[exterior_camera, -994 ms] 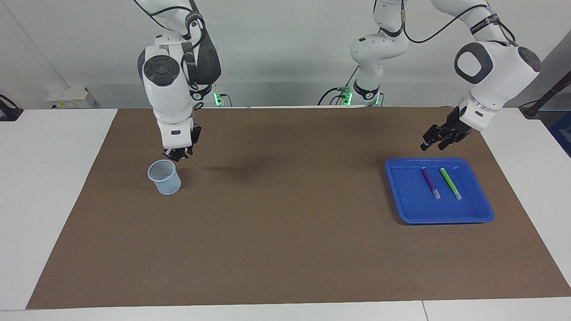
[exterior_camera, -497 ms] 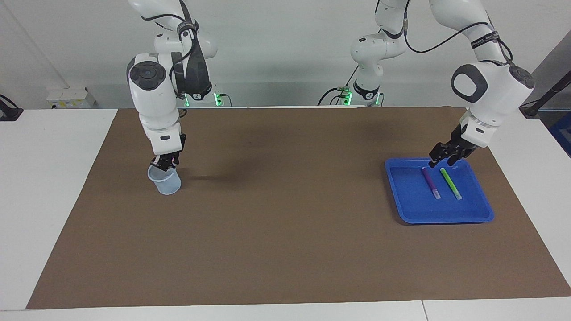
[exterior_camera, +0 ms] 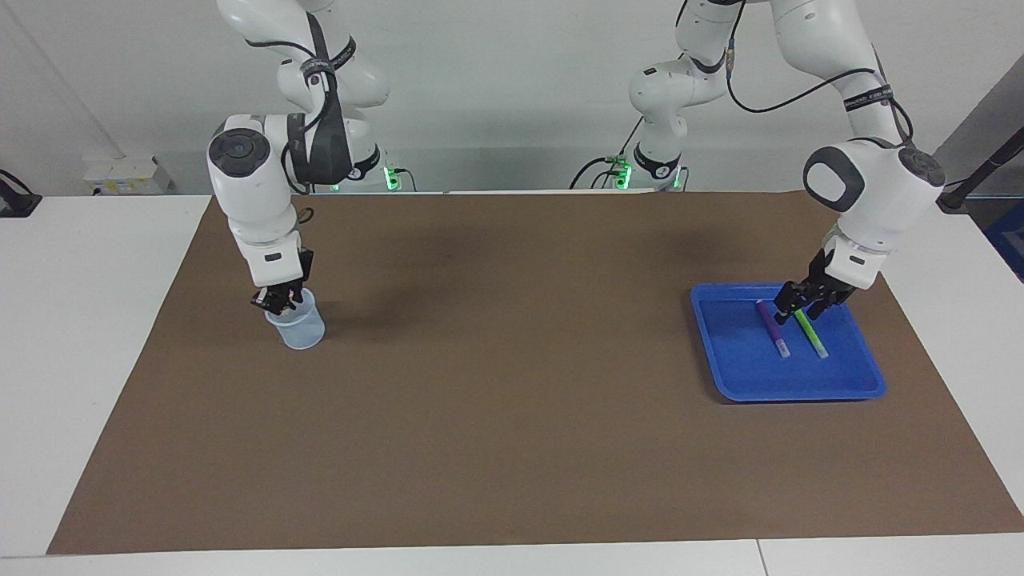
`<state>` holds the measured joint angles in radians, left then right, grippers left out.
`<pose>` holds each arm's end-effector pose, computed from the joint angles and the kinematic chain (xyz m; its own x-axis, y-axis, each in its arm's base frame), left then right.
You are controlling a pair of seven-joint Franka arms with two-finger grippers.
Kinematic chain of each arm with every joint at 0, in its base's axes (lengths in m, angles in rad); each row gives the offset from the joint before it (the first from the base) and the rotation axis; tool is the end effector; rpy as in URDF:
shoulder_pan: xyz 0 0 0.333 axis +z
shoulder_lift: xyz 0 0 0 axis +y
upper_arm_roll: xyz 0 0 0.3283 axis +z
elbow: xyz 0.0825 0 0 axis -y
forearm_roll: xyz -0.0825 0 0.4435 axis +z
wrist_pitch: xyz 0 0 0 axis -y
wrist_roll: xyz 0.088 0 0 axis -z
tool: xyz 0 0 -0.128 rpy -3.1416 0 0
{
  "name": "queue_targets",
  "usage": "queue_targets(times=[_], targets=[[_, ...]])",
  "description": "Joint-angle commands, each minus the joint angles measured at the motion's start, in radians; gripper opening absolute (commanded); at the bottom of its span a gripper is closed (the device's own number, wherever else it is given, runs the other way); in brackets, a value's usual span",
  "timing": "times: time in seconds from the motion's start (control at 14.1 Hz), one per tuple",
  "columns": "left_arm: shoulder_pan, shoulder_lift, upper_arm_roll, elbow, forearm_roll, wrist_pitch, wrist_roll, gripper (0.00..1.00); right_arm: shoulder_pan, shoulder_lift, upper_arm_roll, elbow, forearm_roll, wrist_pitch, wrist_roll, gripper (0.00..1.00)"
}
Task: Transfer and insert pens with both arms
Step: 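Carry the yellow pen to the cup with the right gripper and insert it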
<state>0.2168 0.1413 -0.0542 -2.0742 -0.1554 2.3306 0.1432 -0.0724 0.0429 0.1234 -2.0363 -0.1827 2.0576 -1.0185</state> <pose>0.6267 0.0981 0.3293 0.9840 0.1270 0.1252 0.1128 -0.9870 0.1146 0.6097 0.0177 0.3849 0.4018 0.9041 -0.1452 0.9157 -0.3978 0.0570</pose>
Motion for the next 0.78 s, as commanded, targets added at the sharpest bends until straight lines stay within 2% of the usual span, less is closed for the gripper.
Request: queue_targets(times=[0.0, 0.07, 0.43, 0.71], targets=[[0.018, 0.032, -0.006, -0.006, 0.016, 0.062, 0.016, 0.77, -0.032, -0.041, 0.016, -0.051, -0.009, 0.021, 0.018, 0.61], [0.021, 0.043, -0.006, -0.004, 0.019, 0.076, 0.027, 0.77, -0.033, -0.041, 0.016, -0.051, -0.007, 0.013, 0.034, 1.0], [0.021, 0.104, -0.006, -0.001, 0.019, 0.154, 0.03, 0.76, -0.033, -0.075, 0.016, -0.021, 0.006, -0.051, 0.037, 1.0], [0.021, 0.129, -0.007, -0.003, 0.019, 0.177, 0.03, 0.76, -0.017, -0.084, 0.018, 0.068, 0.089, -0.143, 0.047, 1.0]])
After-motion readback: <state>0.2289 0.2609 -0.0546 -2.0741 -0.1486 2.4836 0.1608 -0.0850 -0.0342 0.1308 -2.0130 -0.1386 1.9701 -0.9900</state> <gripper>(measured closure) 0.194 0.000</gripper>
